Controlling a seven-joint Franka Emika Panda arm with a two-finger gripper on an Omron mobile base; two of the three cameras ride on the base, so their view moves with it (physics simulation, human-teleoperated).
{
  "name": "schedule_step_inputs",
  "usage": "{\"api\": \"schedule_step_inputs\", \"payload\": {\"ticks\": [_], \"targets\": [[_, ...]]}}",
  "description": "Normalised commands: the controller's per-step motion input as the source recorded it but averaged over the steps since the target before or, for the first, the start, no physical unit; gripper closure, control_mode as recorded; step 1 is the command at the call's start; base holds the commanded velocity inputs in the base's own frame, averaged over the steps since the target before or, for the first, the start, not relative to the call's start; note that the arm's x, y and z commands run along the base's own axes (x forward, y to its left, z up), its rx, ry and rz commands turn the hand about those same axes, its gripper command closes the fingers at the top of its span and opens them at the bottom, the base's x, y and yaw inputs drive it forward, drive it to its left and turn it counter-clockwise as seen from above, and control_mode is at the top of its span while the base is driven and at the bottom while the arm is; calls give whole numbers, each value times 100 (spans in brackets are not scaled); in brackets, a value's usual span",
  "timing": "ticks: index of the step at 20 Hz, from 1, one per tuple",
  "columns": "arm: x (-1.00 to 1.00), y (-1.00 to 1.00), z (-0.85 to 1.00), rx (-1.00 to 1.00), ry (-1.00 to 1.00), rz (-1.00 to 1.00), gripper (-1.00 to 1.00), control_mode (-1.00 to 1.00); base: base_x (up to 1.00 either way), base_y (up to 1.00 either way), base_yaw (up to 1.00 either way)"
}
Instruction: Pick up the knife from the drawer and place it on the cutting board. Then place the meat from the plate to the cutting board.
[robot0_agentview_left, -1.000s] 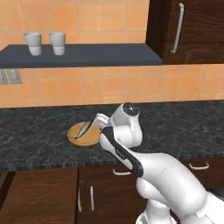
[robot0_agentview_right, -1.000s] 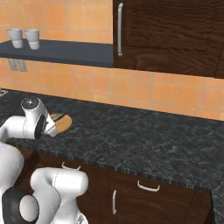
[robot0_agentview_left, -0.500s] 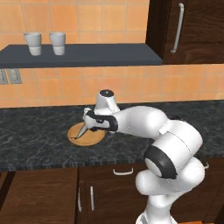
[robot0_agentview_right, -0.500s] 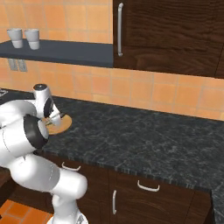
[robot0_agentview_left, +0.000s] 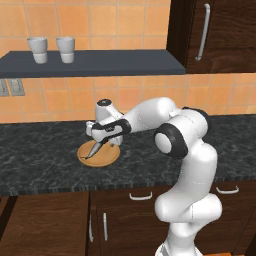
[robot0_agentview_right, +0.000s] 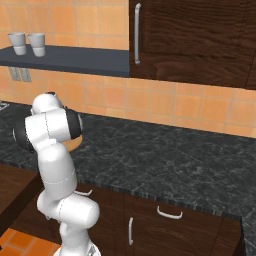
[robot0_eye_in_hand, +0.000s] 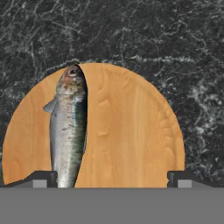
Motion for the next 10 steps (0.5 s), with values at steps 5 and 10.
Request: {"api": "schedule_step_inputs", "payload": {"ticks": [5, 10], "targets": [[40, 12, -67, -4, 0, 2, -100, -100, 0, 0, 0], [17, 0, -10, 0, 0, 1, -100, -100, 0, 0, 0]]}}
